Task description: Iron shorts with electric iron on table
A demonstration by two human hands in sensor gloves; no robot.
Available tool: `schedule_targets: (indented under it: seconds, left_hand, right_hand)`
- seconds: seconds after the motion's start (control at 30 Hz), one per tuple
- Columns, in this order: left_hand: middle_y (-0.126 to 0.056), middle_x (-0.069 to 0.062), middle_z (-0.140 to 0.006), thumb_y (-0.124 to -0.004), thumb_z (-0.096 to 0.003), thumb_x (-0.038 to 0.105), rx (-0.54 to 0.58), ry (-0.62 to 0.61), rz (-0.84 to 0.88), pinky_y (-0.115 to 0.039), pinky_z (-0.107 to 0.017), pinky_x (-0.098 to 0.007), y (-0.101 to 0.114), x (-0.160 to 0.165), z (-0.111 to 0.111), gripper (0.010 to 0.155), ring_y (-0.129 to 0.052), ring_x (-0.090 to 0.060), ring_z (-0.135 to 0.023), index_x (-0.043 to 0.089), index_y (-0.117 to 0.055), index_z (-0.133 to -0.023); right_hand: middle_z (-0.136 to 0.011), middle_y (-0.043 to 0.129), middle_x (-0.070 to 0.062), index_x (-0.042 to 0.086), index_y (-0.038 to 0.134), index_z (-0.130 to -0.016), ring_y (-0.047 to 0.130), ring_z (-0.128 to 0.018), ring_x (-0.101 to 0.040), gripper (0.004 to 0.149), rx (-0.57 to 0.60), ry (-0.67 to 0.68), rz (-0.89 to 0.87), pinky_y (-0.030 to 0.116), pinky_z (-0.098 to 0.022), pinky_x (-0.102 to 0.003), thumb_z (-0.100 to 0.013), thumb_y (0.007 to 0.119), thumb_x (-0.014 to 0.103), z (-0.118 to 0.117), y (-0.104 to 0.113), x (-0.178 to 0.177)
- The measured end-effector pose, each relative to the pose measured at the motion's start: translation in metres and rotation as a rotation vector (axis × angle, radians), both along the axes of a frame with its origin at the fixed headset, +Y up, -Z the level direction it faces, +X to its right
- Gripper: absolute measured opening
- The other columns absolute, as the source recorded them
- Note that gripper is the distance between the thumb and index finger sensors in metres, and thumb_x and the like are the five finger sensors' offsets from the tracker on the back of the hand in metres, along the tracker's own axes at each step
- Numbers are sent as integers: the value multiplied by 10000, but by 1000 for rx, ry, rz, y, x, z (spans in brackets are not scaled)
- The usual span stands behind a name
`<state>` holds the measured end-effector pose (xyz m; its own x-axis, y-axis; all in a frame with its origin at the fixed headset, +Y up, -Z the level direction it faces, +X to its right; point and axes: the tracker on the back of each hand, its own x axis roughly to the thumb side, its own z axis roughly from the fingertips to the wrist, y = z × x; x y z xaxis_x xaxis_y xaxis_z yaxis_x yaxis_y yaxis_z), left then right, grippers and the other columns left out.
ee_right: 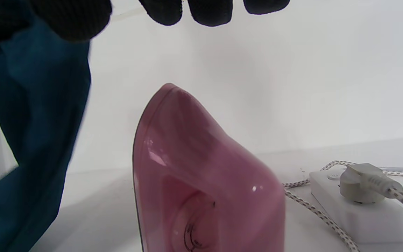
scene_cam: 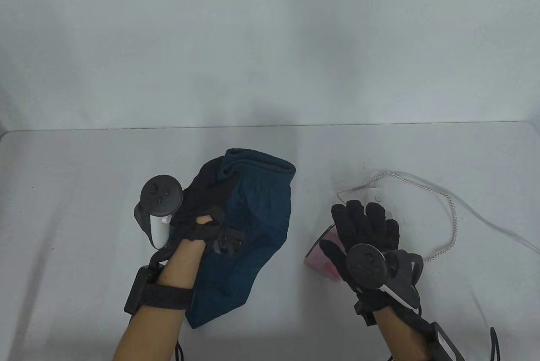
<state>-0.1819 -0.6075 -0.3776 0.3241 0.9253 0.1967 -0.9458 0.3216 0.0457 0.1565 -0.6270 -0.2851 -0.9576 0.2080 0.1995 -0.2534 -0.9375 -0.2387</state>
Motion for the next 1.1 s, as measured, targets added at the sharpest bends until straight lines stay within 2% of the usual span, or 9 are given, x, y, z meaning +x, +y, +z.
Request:
schedule_targets:
  seconds: [0.23, 0.37, 0.47, 0.57, 0.73, 0.87, 0.93, 1.0, 1.1]
  left_hand:
    - [-913, 45, -901, -856, -491, 453, 10, -201, 131, -723, -653, -596, -8, 7, 9, 502, -1007, -253, -707, 355, -716, -963]
    - [-872, 31, -937, -817, -510, 444, -22, -305, 144, -702, -663, -608, -13, 10, 8, 541, -977, -277, -748, 280, -659, -1001]
    - [-850, 29, -939, -784, -516, 463, -13, -356, 165, -718, -649, -591, -17, 15, 9, 550, -975, -271, -734, 262, -633, -1006]
    - [-824, 21, -959, -757, -526, 474, -14, -457, 201, -709, -653, -595, -18, 21, 8, 565, -958, -280, -750, 252, -603, -1022]
    - [-830, 2, -963, -742, -532, 493, -35, -602, 113, -720, -645, -592, -17, 30, 6, 581, -965, -283, -737, 241, -602, -1037]
    - [-820, -10, -985, -733, -539, 498, -83, -673, 27, -708, -650, -603, -21, 33, 2, 589, -948, -304, -767, 241, -600, -1052]
    - [-786, -14, -1020, -741, -539, 492, -100, -684, -5, -687, -663, -614, -21, 35, 2, 616, -917, -318, -810, 241, -564, -1073]
    - [-644, -38, -1114, -743, -542, 468, -92, -665, -33, -659, -679, -625, -19, 37, 5, 642, -849, -345, -882, 255, -508, -1101]
    - [-533, -42, -1137, -820, -517, 394, -39, -544, -47, -628, -696, -640, -13, 37, 9, 701, -787, -348, -927, 278, -456, -1106]
  right_hand:
    - [-1188, 527, -67, 306, 478, -1132, 494, -1109, -487, 723, 52, 65, 0, 453, -723, -742, -510, 686, 610, -16, 24, -12]
    - [-1182, 550, -54, 309, 485, -1127, 545, -1105, -464, 701, 47, 135, -102, 470, -721, -738, -516, 692, 584, -35, 47, -25]
    - [-1184, 529, -61, 291, 430, -1137, 586, -1093, -448, 701, -53, 313, -306, 516, -719, -720, -536, 685, 546, -51, 66, -40]
    - [-1162, 585, -57, 278, 448, -1130, 681, -1056, -421, 675, -79, 465, -505, 574, -704, -700, -542, 702, 490, -60, 77, -54]
    - [-1178, 552, -63, 286, 432, -1137, 711, -1041, -413, 715, -157, 588, -540, 609, -695, -683, -522, 722, 508, -67, 68, -68]
    - [-1205, 449, -97, 287, 380, -1147, 696, -1045, -424, 751, -290, 688, -571, 641, -680, -655, -512, 726, 491, -75, 53, -73]
    - [-1217, 380, -113, 290, 324, -1152, 652, -1060, -450, 777, -359, 731, -555, 646, -677, -641, -517, 721, 496, -78, 49, -74]
    - [-1224, 284, -122, 296, 277, -1153, 568, -1089, -475, 793, -386, 764, -556, 643, -677, -629, -522, 722, 482, -80, 47, -73]
    - [-1226, 264, -119, 339, 383, -1150, 544, -1096, -476, 740, -391, 764, -537, 645, -673, -627, -519, 756, 444, -81, 46, -71]
